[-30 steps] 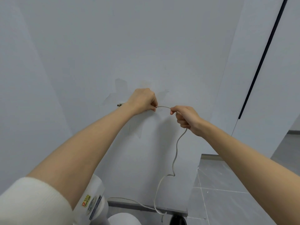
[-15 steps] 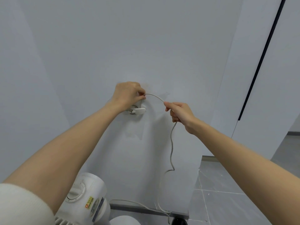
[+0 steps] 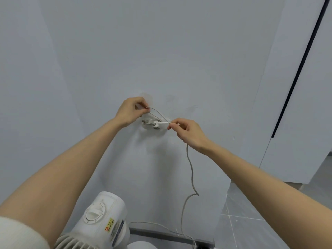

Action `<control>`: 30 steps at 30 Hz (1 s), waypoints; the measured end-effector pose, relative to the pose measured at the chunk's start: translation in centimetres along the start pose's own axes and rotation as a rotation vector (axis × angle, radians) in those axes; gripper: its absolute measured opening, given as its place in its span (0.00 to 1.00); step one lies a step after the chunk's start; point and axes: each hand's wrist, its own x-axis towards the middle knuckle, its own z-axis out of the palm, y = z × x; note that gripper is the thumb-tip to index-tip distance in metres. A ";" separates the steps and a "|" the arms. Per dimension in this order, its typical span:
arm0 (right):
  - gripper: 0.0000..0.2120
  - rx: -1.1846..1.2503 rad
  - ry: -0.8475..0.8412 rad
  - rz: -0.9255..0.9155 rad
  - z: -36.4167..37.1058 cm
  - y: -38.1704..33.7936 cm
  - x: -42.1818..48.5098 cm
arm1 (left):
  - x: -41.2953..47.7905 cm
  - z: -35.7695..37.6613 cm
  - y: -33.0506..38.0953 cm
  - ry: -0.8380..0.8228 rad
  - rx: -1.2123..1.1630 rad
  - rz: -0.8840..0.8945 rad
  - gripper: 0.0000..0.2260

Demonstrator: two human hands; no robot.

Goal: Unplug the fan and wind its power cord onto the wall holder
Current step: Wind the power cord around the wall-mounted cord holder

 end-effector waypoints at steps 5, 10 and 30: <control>0.09 -0.199 -0.002 -0.101 1.8 -0.7 0.1 | -1.2 -0.7 -2.3 -0.029 -0.001 -0.010 0.04; 0.11 -0.401 -0.044 -0.194 3.5 -1.7 0.0 | -2.0 -1.2 -3.4 -0.032 0.050 -0.016 0.02; 0.15 -0.808 -0.133 -0.084 6.0 1.2 0.6 | -2.4 0.0 -2.8 -0.032 0.017 -0.300 0.10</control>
